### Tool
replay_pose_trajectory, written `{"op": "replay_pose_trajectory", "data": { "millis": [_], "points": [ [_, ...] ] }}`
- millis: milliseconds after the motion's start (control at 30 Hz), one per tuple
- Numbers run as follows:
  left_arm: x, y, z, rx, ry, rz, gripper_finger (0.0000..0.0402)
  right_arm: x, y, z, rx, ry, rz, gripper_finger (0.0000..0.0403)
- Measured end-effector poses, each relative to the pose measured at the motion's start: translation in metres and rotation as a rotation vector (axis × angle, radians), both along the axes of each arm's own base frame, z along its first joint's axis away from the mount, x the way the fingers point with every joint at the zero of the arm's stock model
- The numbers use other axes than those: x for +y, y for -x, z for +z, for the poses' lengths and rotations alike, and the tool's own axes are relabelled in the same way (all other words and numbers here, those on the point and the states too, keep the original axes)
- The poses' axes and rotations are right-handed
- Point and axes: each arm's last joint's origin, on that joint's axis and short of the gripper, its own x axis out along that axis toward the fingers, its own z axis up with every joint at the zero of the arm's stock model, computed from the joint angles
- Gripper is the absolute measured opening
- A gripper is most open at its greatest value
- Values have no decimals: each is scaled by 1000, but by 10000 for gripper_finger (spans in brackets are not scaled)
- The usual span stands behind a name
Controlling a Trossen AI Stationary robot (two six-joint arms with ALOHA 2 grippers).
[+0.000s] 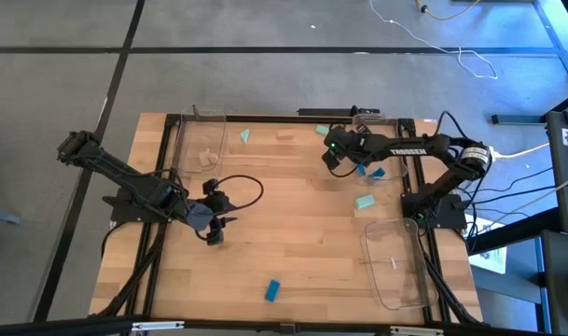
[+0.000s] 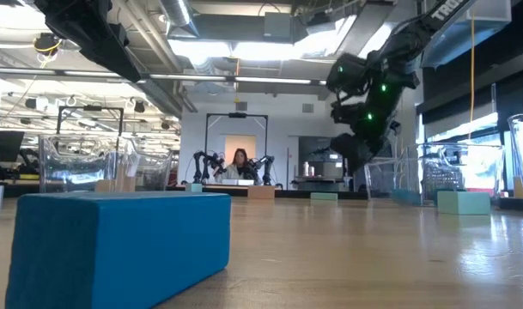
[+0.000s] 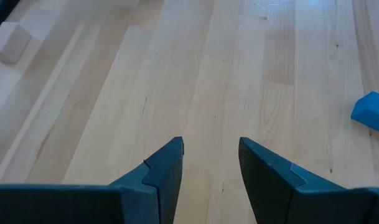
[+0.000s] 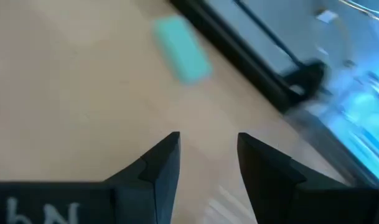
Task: Sort & place blocks by color
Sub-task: Put the blue block into the top right transparent bin
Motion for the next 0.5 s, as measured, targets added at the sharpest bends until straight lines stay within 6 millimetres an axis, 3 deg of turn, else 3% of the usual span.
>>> {"op": "replay_pose_trajectory", "data": {
  "millis": [133,300,500],
  "points": [
    [0,0,0,0,0,0,149,17,-15,26,-103,-67,179,161],
    [0,0,0,2,0,-1,149,58,-29,64,-165,-133,516,161],
    [-2,1,-1,28,42,-56,149,122,-31,75,-136,-180,889,161]
  ]
}}
